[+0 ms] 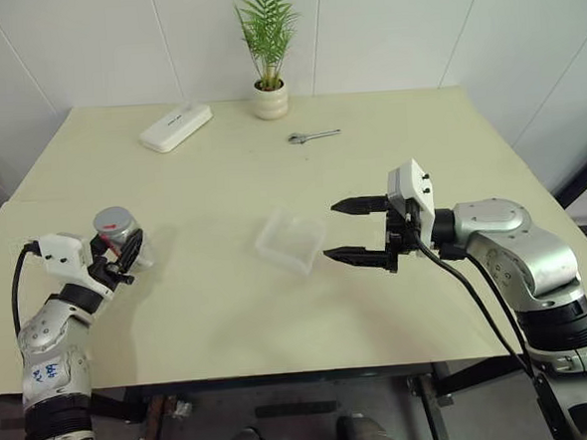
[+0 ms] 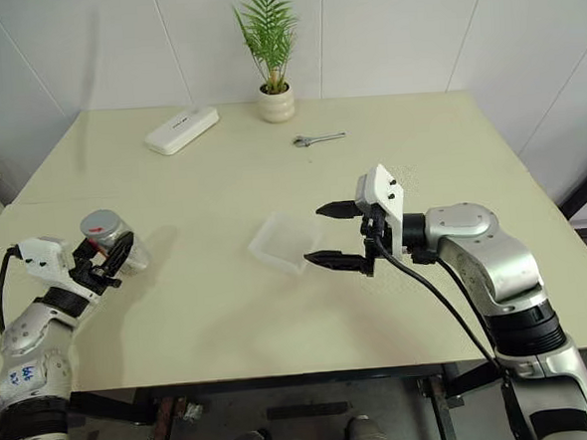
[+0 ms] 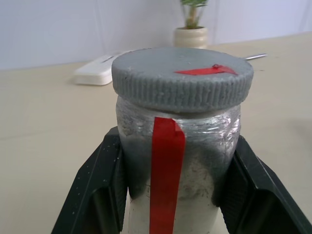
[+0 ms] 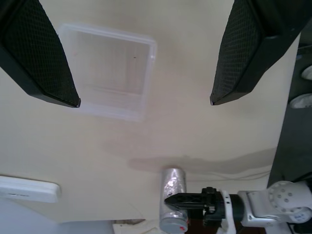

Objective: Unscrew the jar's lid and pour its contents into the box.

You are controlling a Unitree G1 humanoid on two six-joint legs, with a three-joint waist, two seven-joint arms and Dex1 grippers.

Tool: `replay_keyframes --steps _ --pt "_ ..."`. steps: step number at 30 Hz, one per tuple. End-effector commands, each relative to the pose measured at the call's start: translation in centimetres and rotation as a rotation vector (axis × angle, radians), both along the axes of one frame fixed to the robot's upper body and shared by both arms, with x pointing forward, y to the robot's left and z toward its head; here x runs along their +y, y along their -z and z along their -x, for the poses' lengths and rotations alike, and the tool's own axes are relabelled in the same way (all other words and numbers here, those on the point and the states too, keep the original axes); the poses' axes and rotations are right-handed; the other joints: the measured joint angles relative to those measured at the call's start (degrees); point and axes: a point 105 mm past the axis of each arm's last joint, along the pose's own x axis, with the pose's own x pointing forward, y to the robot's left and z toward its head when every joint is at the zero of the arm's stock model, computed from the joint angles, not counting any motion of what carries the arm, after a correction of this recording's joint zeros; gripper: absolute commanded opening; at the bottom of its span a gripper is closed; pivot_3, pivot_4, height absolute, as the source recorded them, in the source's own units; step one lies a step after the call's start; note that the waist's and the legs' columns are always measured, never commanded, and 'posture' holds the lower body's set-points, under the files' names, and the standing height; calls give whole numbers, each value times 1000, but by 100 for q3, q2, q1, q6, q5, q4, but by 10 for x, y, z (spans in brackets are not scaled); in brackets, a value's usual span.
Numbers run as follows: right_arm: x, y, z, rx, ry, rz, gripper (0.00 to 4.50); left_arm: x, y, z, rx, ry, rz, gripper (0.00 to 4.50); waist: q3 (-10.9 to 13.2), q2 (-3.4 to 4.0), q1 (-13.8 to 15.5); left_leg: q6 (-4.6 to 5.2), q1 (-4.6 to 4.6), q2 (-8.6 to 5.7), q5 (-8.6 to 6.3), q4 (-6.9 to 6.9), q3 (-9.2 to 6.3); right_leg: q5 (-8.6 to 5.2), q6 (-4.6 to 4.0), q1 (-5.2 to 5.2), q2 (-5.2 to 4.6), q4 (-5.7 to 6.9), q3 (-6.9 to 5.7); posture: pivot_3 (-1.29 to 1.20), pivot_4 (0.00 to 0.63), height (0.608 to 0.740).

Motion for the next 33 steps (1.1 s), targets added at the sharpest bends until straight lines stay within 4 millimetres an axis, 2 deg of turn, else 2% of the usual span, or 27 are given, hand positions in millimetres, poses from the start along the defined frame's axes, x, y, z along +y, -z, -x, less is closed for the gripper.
replay_keyframes --steps 1,9,15,18,25,29,33 --pt "11 -20 7 -70 5 -31 4500 -19 -20 3 -22 131 -36 2001 0 0 -1 0 0 0 0 -2 0 0 0 -1 0 -1 0 0 150 740" --pt "46 -39 23 -72 63 -161 4500 -78 -44 2 2 505 -75 2001 0 0 5 0 -6 1 0 -7 -2 -2 -4 -7 1 -1 -1 0 150 740" --pt "60 -48 29 -57 106 -226 4500 -109 -53 -3 12 689 -115 2001 0 1 -19 3 -7 1 -2 -7 -1 -2 -4 -8 2 0 -1 0 150 740" --pt "72 -54 31 -85 161 -272 4500 -136 -57 -5 26 841 -140 2001 1 1 -2 5 -9 2 -2 -7 -5 -3 -6 -13 7 4 -2 0 150 740" --pt "94 -66 31 -73 209 -362 4500 -169 -59 -4 38 1022 -183 2001 1 1 -16 10 -13 3 -5 -7 -3 -3 -5 -16 10 3 3 0 150 740" --pt "100 -68 30 -60 223 -380 4500 -177 -59 -2 36 1071 -197 2001 1 1 -15 10 -13 13 -6 -7 -6 -4 -7 -18 23 6 3 0 150 740" --pt "104 -55 23 -45 269 -340 4500 -190 -64 0 -21 1117 -219 2001 1 1 -4 11 -14 13 -6 -6 -6 -4 -7 -18 24 6 4 0 150 740"
